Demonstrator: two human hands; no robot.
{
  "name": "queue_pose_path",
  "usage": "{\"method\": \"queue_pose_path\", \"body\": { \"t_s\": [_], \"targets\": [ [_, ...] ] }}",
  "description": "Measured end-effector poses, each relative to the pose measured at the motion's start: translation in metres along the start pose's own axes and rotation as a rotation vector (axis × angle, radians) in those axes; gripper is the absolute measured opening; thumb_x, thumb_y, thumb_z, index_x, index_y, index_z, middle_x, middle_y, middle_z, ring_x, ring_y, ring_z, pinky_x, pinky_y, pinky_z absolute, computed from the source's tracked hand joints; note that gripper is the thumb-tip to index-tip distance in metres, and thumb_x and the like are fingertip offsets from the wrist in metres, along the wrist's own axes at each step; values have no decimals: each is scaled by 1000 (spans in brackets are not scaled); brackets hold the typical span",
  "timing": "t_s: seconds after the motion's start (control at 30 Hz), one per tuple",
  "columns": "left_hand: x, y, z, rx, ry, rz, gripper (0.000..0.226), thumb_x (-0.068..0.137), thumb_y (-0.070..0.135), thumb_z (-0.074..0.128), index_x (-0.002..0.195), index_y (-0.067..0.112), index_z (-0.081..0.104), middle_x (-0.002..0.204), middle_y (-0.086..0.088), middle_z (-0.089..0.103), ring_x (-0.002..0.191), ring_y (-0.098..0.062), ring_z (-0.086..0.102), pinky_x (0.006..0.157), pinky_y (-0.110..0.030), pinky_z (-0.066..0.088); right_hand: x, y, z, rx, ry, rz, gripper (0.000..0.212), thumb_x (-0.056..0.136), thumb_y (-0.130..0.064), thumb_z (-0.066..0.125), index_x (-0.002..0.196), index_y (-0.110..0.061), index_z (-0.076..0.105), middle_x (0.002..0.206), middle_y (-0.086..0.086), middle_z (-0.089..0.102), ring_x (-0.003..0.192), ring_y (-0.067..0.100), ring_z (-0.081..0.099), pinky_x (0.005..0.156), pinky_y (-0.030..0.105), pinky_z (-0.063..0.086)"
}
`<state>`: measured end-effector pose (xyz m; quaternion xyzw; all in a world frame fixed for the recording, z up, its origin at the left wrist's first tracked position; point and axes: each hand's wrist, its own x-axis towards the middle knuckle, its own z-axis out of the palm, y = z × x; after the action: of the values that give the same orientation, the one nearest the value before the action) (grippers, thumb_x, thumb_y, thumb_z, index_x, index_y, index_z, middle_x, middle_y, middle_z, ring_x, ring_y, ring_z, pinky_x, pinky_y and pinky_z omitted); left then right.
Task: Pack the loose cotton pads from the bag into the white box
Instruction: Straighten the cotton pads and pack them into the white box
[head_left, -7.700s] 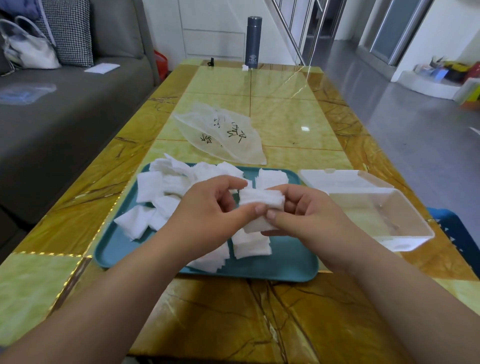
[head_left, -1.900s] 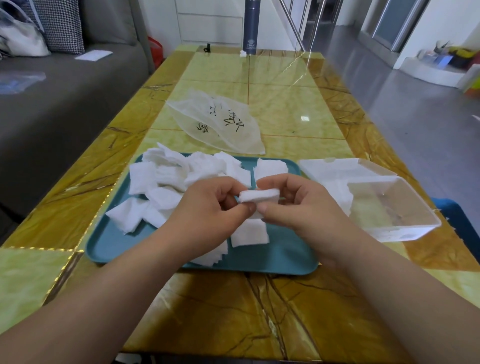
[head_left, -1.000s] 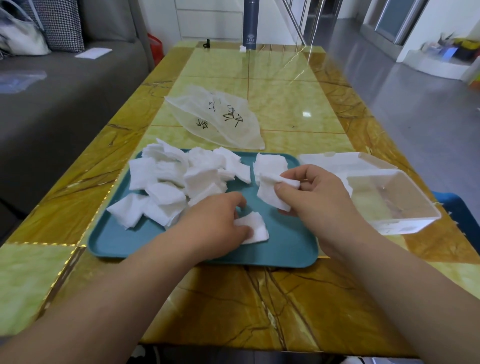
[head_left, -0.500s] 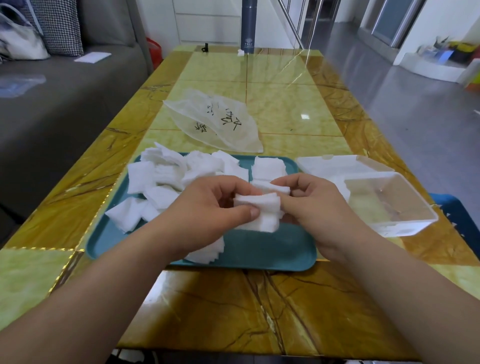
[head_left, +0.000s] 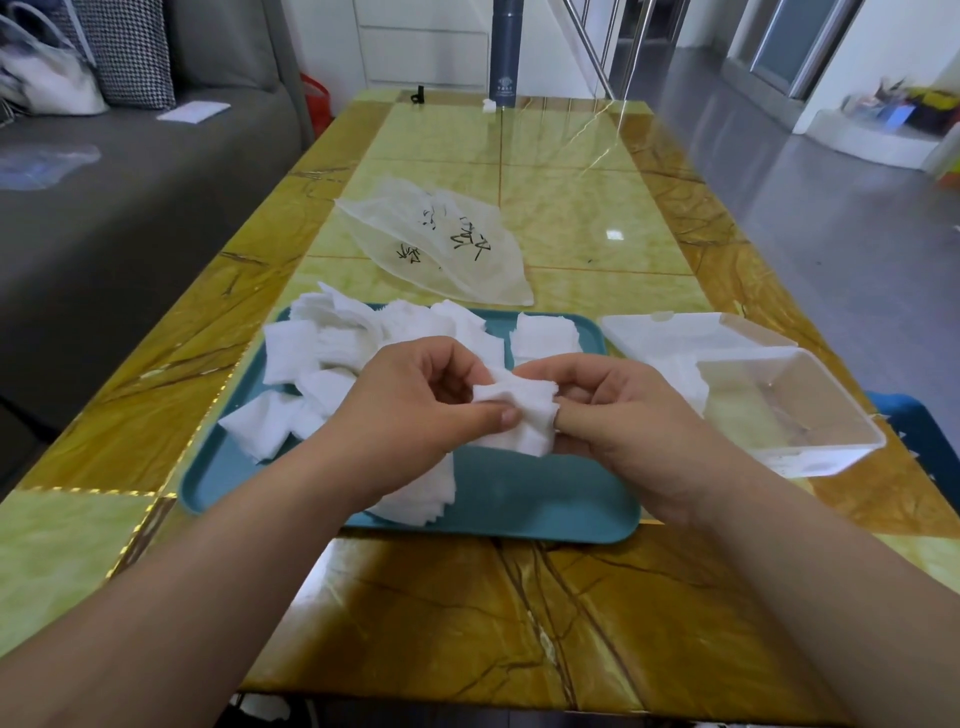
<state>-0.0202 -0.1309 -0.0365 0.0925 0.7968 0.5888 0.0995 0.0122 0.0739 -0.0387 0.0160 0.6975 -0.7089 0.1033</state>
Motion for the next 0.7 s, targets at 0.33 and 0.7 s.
{"method": "queue_pose_path", "body": {
  "t_s": [0.33, 0.7],
  "targets": [
    [5, -16, 11, 398, -25, 65, 42, 74, 34, 90, 108, 36, 64, 69, 9, 62, 57, 1, 56, 59, -20, 45, 2, 12, 1, -425, 58, -100, 31, 90, 4, 69, 102, -23, 76, 98, 1, 79, 98, 26, 74, 95, 44, 59],
    [5, -17, 19, 569, -44, 27, 16, 78, 38, 81, 88, 33, 70, 63, 9, 63, 59, -4, 58, 57, -26, 42, 8, 24, 9, -417, 205, -52, 49, 89, 7, 65, 126, -24, 69, 124, -14, 70, 118, -1, 65, 109, 21, 49]
  ]
}}
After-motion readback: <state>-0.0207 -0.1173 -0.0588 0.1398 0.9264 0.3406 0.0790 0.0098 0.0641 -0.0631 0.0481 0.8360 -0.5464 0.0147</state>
